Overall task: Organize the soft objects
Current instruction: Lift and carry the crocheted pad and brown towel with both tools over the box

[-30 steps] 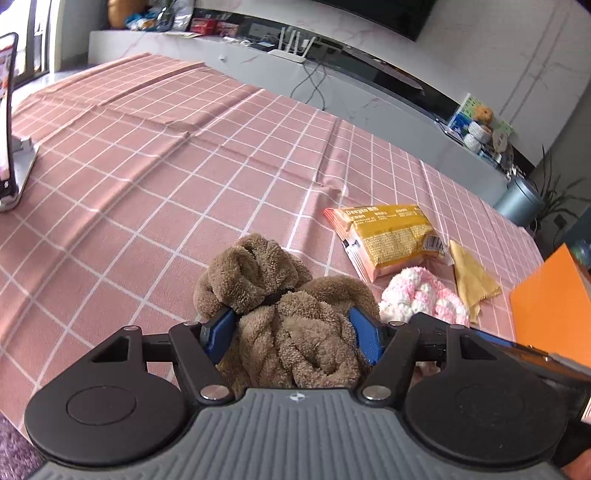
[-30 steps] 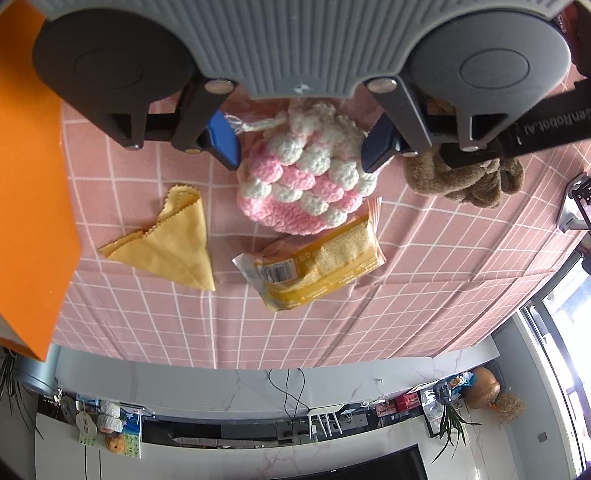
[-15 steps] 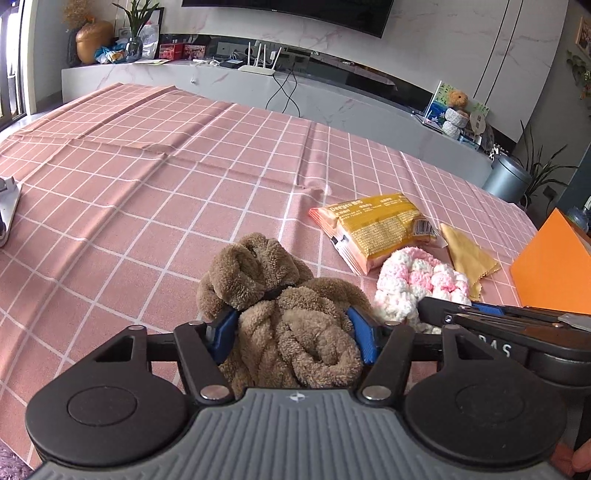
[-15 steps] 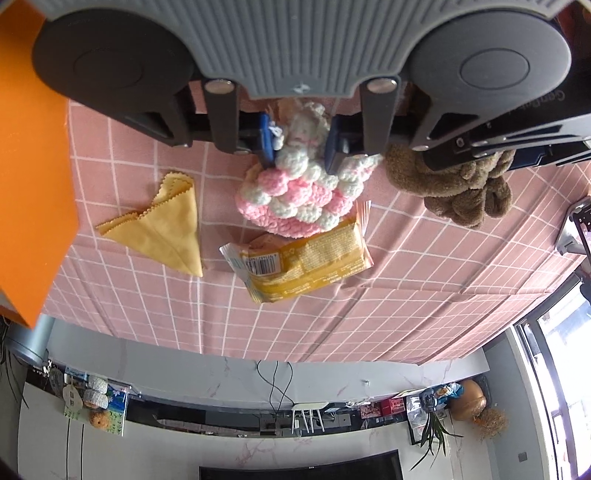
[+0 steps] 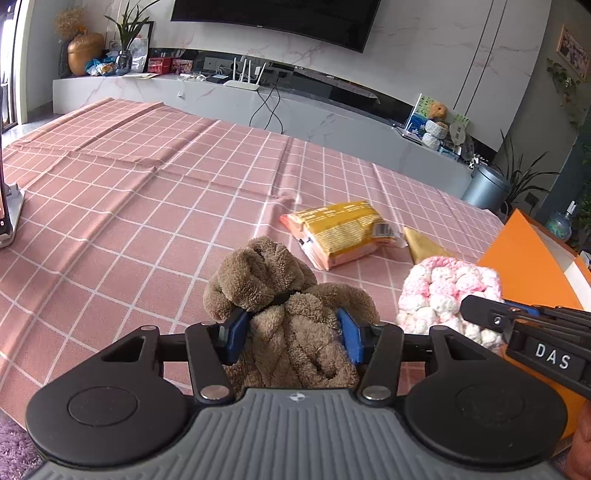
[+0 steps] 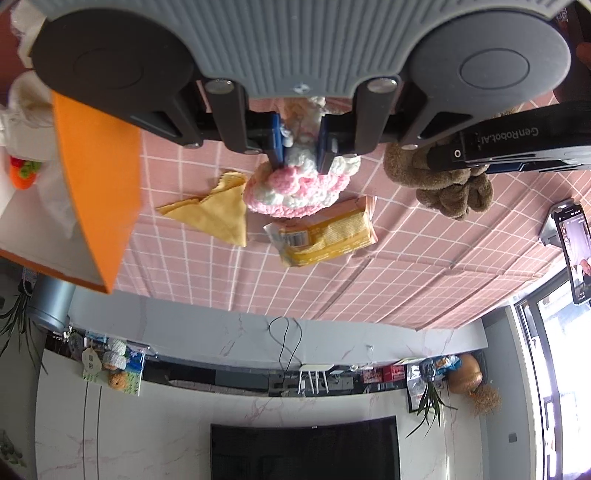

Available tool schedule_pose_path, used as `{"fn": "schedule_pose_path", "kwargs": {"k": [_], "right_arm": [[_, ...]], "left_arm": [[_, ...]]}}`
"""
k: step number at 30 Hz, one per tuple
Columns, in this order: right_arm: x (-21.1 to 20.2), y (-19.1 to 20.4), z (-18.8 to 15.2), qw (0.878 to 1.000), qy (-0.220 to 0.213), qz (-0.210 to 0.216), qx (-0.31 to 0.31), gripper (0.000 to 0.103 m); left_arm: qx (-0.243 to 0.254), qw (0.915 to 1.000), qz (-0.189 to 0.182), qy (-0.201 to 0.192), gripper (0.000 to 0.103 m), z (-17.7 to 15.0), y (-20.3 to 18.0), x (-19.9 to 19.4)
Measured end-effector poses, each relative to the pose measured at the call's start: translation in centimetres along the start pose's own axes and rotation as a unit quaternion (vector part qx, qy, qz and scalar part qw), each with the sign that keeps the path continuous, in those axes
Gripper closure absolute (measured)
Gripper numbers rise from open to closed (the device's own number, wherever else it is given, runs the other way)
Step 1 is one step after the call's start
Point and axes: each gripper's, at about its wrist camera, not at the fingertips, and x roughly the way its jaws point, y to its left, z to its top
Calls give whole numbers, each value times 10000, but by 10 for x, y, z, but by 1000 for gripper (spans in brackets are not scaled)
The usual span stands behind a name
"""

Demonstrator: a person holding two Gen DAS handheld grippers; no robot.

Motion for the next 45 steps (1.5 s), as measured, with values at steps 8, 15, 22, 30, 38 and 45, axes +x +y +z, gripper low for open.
{"fn": "schedule_pose_path", "kwargs": {"k": [8,15,22,30,38,45], "right_arm": [[-38,-16,-2,9992,-362,-30,138,86],[-76,-35,-1,9965,-787,-70,271,87],[-110,-64,1,9927,-1129,-243,338,87],[-136,-115,6,9897,-1233,-661,296,87],[-149,-194,15,9826,-1167,-1348,531,87],[-118,-238,17,9884,-646,-1218,637,87]], "left_arm": [[105,9996,-144,-234,44,4,-14,-25],[213,9980,-402,-428,44,9,-34,-46],[498,9934,-857,-578,44,20,-69,-54],[1014,9806,-1604,-502,44,37,-128,-42],[1804,9577,-2200,-433,44,56,-190,-15],[2790,9323,-2297,-170,43,62,-249,18]]}}
